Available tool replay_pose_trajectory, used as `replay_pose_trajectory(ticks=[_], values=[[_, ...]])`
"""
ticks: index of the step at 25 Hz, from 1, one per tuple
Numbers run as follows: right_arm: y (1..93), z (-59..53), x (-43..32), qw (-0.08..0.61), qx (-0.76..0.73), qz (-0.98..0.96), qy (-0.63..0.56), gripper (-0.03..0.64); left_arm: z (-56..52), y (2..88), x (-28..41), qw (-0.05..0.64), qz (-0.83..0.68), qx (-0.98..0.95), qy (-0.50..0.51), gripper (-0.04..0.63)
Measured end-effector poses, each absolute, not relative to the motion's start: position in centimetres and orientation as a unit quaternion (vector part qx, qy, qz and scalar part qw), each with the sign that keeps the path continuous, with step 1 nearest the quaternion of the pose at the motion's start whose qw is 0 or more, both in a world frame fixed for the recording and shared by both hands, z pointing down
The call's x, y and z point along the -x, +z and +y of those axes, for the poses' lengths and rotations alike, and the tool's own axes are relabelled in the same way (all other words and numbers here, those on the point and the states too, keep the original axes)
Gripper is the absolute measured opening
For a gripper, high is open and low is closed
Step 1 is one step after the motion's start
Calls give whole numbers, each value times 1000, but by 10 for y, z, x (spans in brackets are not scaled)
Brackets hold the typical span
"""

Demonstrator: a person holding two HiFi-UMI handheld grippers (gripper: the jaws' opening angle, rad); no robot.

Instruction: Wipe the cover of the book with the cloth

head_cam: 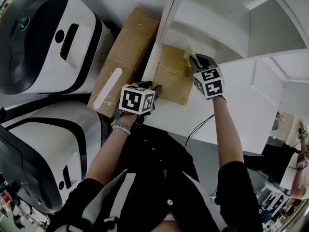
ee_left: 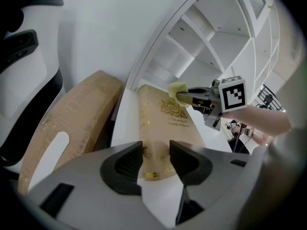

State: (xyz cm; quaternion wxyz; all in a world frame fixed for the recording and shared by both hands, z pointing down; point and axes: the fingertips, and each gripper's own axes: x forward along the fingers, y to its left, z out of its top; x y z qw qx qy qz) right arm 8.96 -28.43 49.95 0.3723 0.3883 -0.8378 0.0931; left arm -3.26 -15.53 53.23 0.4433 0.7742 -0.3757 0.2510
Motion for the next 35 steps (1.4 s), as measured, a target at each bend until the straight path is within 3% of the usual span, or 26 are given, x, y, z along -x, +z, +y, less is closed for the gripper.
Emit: replay_pose_trajectory(ticks=[35], values=[[508, -161, -39, 396, -202, -895, 48, 37, -156, 532, 32, 438, -385, -772, 252, 176]])
